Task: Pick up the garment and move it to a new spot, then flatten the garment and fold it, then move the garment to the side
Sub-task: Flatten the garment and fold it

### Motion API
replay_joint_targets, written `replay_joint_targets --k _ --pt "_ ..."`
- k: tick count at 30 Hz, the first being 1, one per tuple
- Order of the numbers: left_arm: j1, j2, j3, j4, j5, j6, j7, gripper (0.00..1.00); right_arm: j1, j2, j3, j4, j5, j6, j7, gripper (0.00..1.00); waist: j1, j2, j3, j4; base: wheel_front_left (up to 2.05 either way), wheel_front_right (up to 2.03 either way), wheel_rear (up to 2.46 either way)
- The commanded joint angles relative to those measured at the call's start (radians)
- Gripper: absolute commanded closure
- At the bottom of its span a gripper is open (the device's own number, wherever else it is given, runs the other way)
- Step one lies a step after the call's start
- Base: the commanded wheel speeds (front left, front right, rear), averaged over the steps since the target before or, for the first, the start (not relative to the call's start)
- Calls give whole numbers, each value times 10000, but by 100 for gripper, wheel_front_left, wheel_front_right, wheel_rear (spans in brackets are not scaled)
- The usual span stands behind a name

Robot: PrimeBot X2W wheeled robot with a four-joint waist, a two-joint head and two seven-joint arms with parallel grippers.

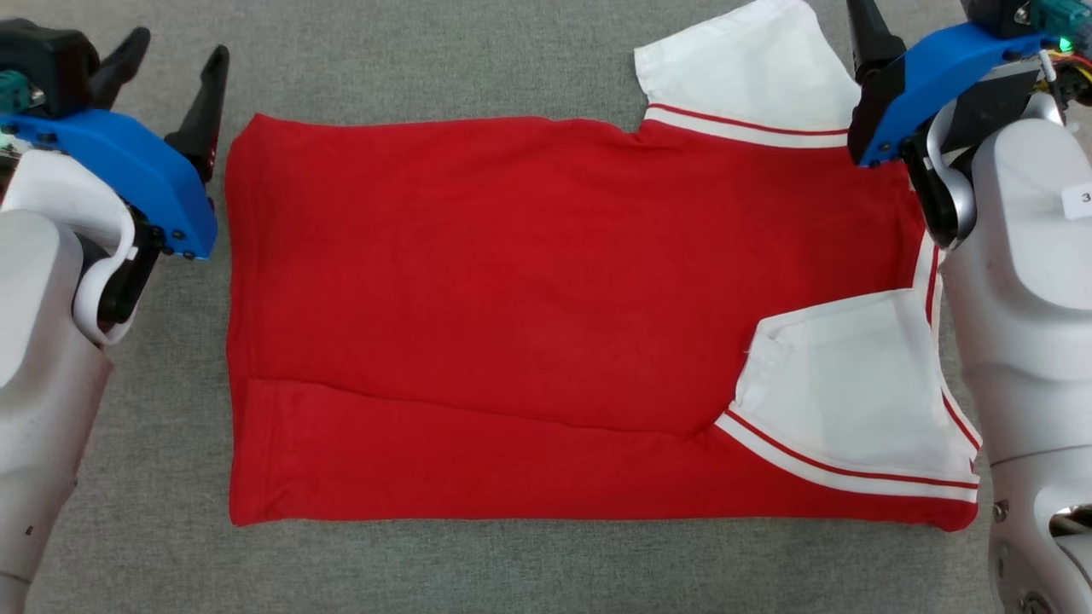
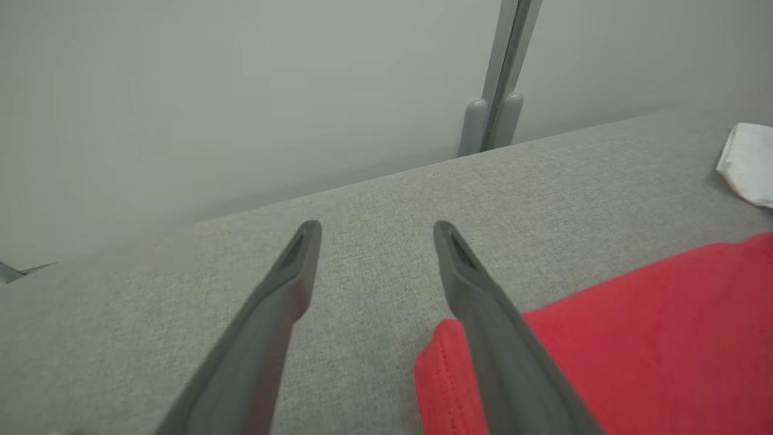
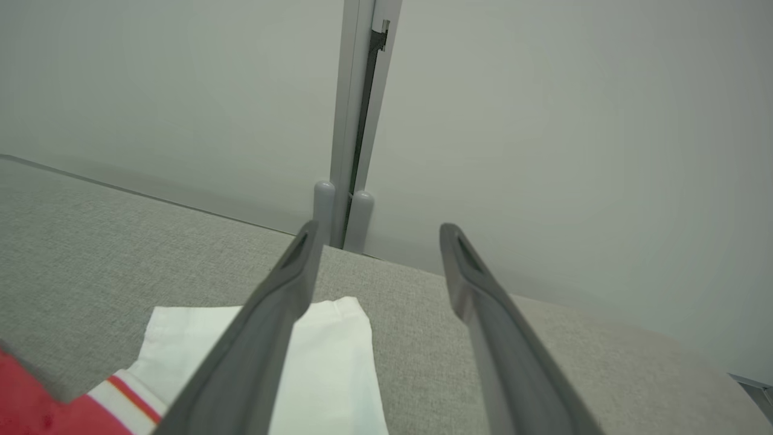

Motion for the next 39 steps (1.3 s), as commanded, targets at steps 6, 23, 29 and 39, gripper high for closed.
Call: replay_joint_targets --k 6,23,29,39 --pt "-454 490 -1322 65 -1416 -14 861 0 -800 3 -41 1063 -148 1 -419 0 -3 0 355 10 0 0 0" --pt "-658 961 -3581 -257 -4304 -16 2420 0 -1820 153 -224 2935 -462 1 -1223 0 -3 0 766 -96 0 0 0" --pt "-801 1177 -4107 -371 -4744 -10 2233 100 -2177 134 -143 3527 -527 1 -1394 0 -3 0 745 -75 0 0 0" --pt "-1254 1029 -4483 -355 -4045 -2 359 100 -2673 -308 -99 4551 -716 1 -662 0 -3 0 773 363 0 0 0"
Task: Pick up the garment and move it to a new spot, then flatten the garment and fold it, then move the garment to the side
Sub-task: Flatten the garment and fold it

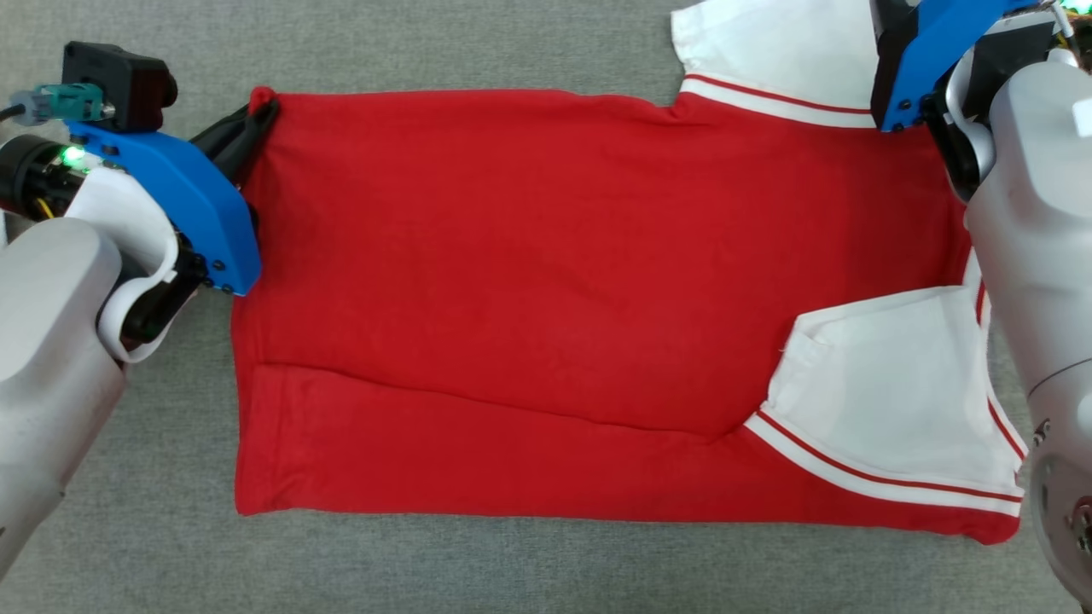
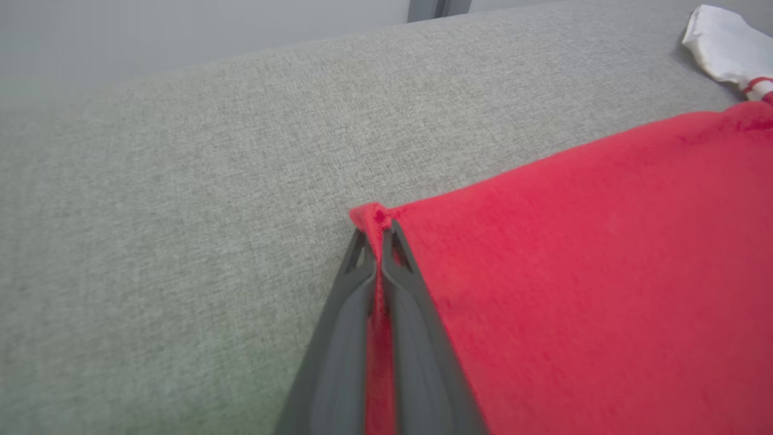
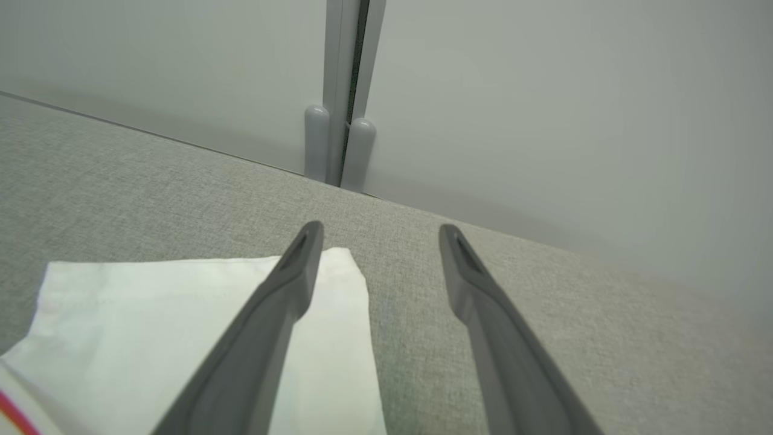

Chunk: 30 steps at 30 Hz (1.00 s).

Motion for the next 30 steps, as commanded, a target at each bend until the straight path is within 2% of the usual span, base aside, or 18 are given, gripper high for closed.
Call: replay_joint_targets --k 1,14,20,21,22,23,30 --pt "-197 -83 -64 27 155 15 -222 100 -255 -94 29 202 -37 1 234 0 1 0 67 128 0 0 0" --pt "-389 -558 -263 -462 693 169 -1057 100 -1191 -501 144 917 205 1 2716 0 1 0 496 897 0 0 0" --pt "-381 -506 -230 -576 703 238 -1170 100 -1071 -662 53 1067 389 0 3838 0 1 0 595 981 0 0 0" --pt "-371 -486 -212 -592 683 250 -1174 100 -1040 -607 18 1079 481 0 3898 29 1 0 602 975 0 0 0" --pt "-360 -463 -200 -610 667 252 -1182 100 -1021 -557 3 1084 539 1 3944 67 1 0 613 967 0 0 0" --pt "-346 -439 -194 -622 659 271 -1186 100 -974 -539 18 1101 583 0 4032 100 1 0 625 954 0 0 0" --pt "-236 -387 -161 -630 631 332 -1336 100 -949 -503 90 885 903 -4 3263 100 1 0 613 844 0 0 0"
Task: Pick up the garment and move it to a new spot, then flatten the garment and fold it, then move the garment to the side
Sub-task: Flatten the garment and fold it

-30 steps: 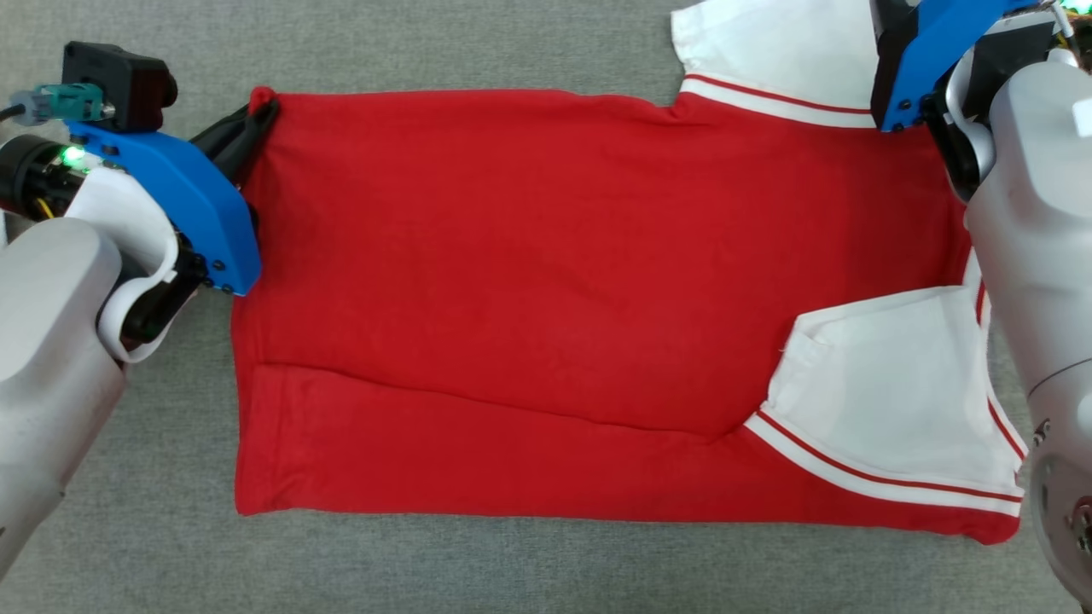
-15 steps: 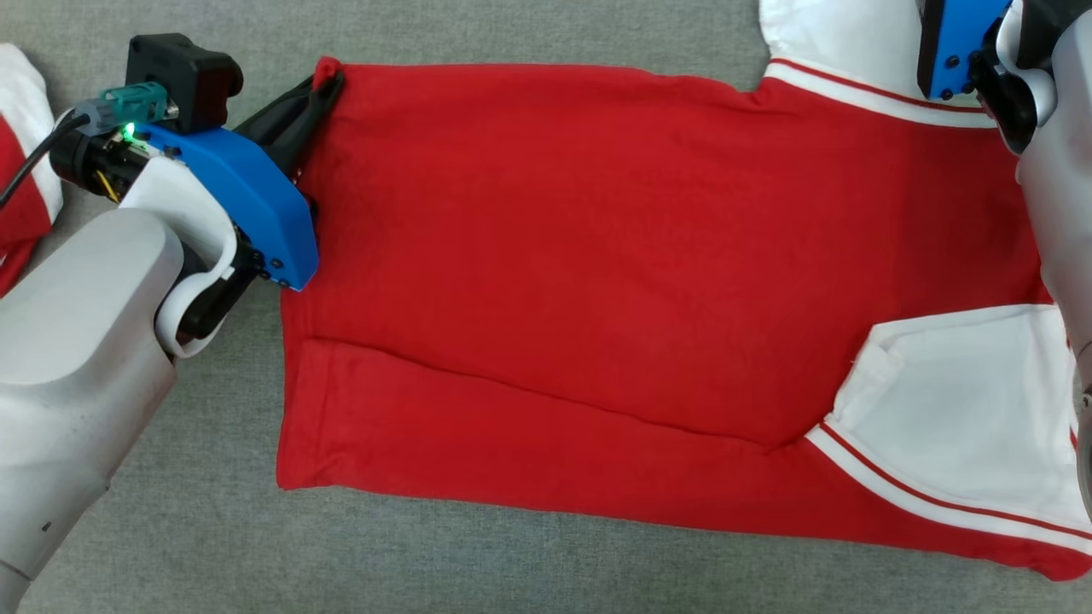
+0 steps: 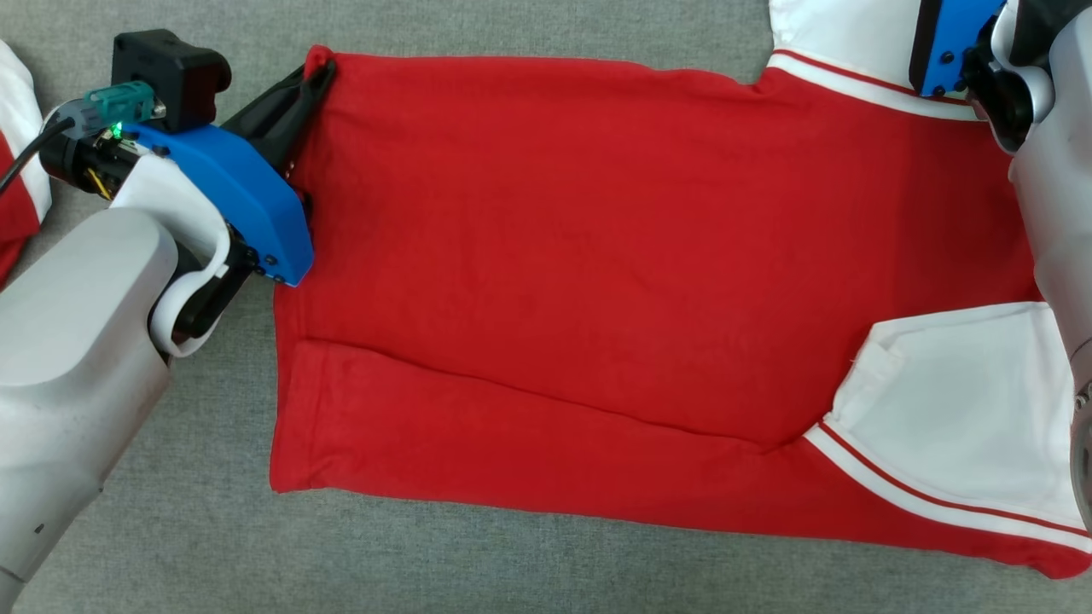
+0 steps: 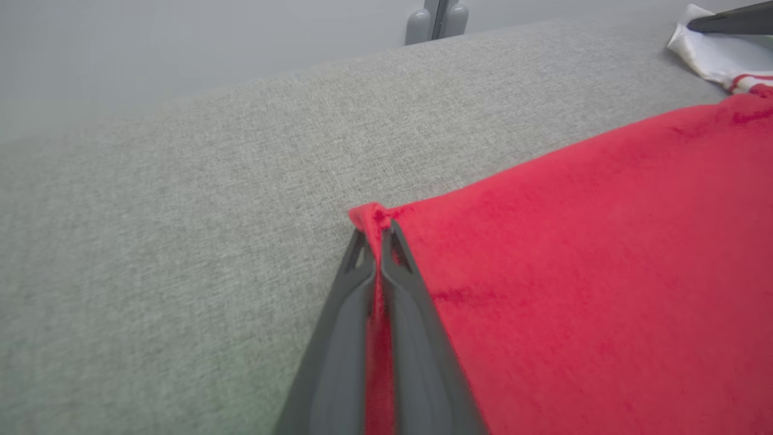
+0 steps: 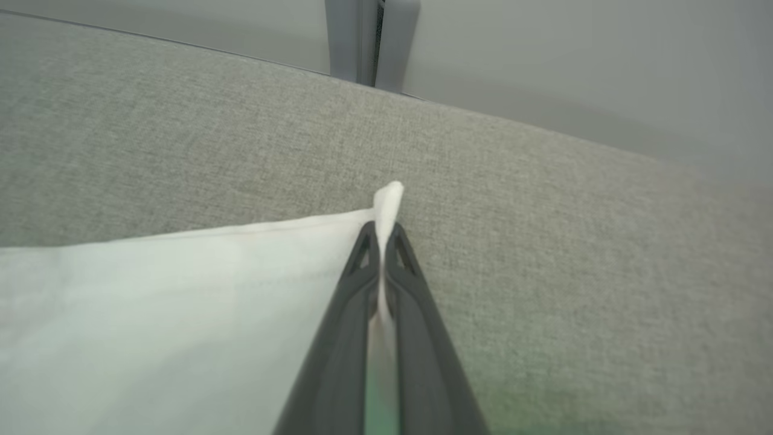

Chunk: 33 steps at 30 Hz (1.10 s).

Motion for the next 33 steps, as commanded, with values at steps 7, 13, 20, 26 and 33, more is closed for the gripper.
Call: replay_joint_targets --k 7,13,20,26,33 --pt "541 128 213 193 -181 265 -618 100 658 138 216 -221 581 -6 -1603 100 0 -1 -653 -403 0 0 0" --pt "1240 125 261 270 -353 529 -1037 100 1469 325 839 -735 1274 -6 -3246 100 0 -1 -1340 -721 0 0 0" --pt "1998 301 319 185 -419 947 -1537 100 3041 310 1944 -2053 2523 -6 -4270 100 0 -1 -2037 -984 0 0 0" --pt "2607 301 425 35 -570 1255 -1868 100 4957 -190 2631 -3985 3744 -6 -4419 100 0 -1 -2521 -1123 0 0 0" --pt "3133 264 506 36 -565 1461 -2159 100 7326 -723 2482 -6710 4526 -5 -4025 100 0 -1 -2830 -1256 0 0 0"
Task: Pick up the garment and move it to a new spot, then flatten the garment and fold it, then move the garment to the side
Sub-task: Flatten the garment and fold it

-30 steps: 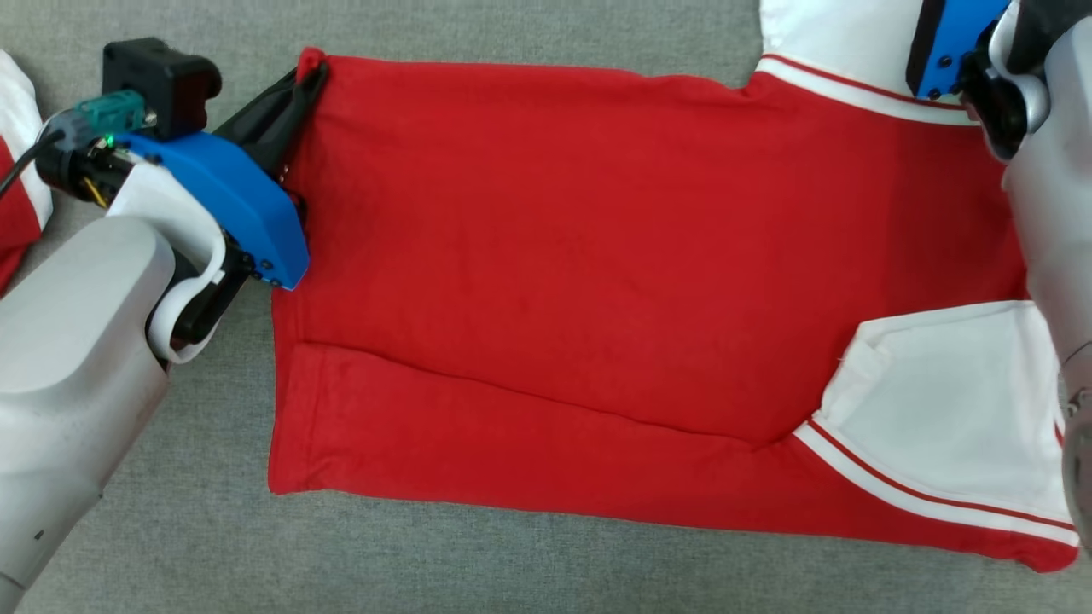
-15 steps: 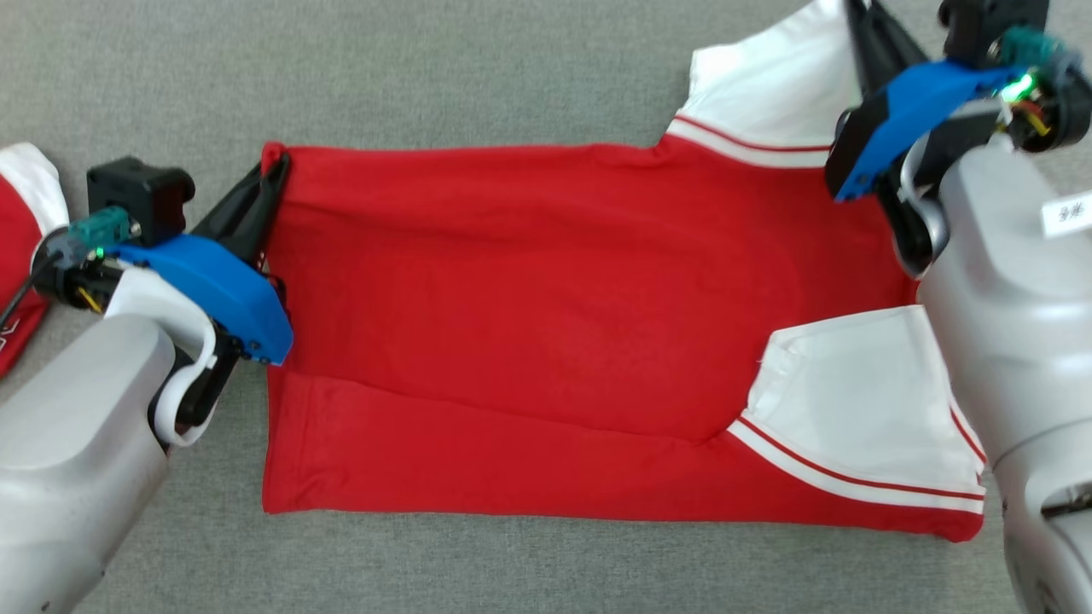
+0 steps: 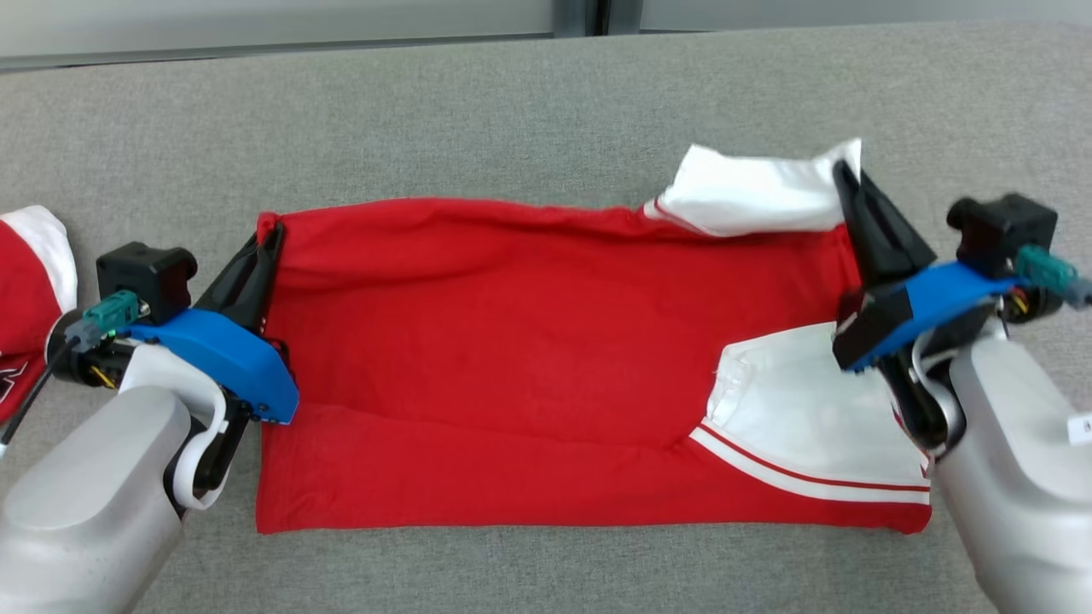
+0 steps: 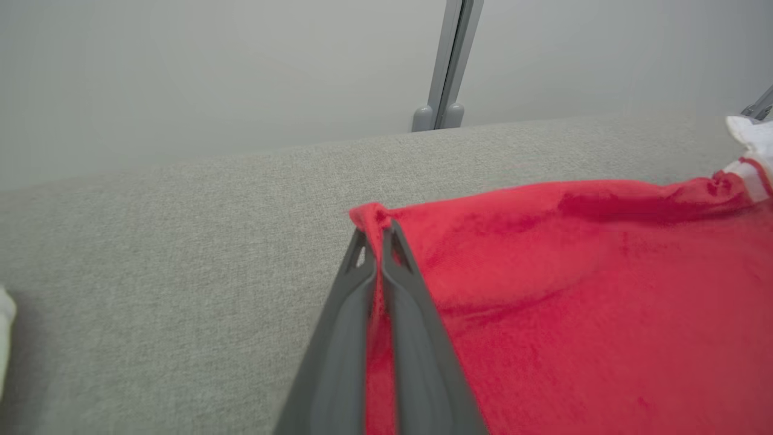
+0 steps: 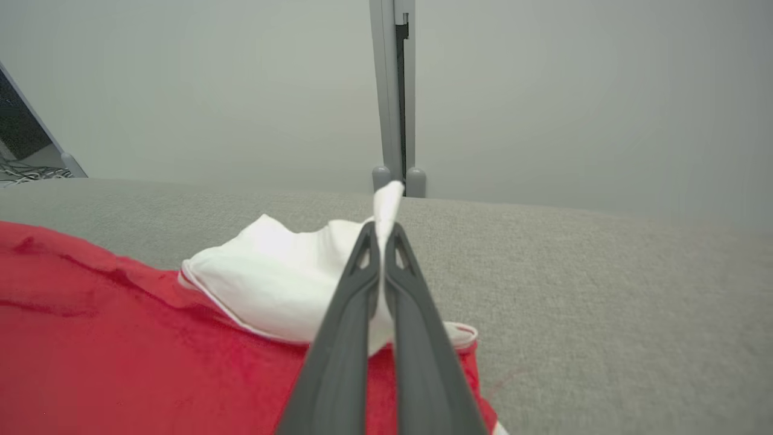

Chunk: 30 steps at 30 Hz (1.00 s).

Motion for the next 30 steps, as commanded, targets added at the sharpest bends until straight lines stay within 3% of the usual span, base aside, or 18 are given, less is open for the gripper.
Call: replay_joint_targets --k 1,12,18,27,28,29,30 --pt "133 -2 21 55 56 63 -85 100 523 -90 -130 -499 16 1 144 100 1 -1 -78 -51 0 0 0" --pt "1199 -295 697 -265 589 376 -310 100 3885 451 -1581 -3904 207 1 1486 100 1 -1 -452 -64 0 0 0" --pt "2157 -597 1688 -777 1435 467 -310 100 4777 798 -2032 -4524 89 1 1816 100 1 -1 -591 -57 0 0 0" --pt "3708 -1335 3315 -1165 2768 224 -312 100 5332 1043 -2267 -4378 -67 1 1942 100 1 -1 -809 38 0 0 0" --pt "3819 -1416 3509 -1181 2925 210 -311 89 5362 1060 -2313 -4331 -72 1 1919 100 1 -1 -831 55 0 0 0" --pt "3968 -1495 3614 -1150 3126 155 -311 57 5408 1050 -2344 -4258 -140 1 1916 95 1 -1 -864 76 0 0 0" --pt "4092 -1598 3737 -1119 3275 114 -311 0 5431 1064 -2359 -4201 -171 1 1919 51 1 -1 -887 87 0 0 0"
